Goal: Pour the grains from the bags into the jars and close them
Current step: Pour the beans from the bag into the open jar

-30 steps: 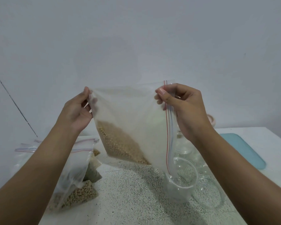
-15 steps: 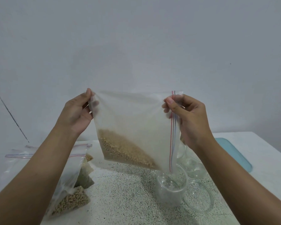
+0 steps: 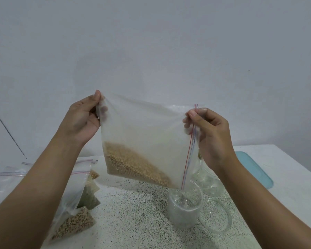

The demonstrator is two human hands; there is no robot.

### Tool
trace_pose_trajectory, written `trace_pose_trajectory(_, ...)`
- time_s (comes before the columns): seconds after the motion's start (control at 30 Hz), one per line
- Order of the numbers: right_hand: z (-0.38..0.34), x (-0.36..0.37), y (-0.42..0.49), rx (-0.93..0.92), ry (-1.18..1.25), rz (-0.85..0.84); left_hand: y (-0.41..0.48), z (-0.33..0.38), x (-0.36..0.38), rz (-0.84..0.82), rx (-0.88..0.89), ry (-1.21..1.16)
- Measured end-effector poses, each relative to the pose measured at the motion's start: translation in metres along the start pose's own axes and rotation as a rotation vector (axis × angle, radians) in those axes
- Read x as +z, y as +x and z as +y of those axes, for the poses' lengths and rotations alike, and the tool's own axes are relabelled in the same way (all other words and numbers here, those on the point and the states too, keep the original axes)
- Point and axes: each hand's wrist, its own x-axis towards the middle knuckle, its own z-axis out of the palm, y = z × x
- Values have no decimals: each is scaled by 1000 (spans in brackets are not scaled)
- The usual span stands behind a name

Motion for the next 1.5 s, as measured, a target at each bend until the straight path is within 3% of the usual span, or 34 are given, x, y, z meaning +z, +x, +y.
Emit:
trace_pose_trajectory(0.23,-3,-3,-3,89,112,57,-6,7,13,-49,19,64)
trace_pose_trajectory(1.5,-12,-10,-9,142,120,130,-19,21,32,-96,16,107)
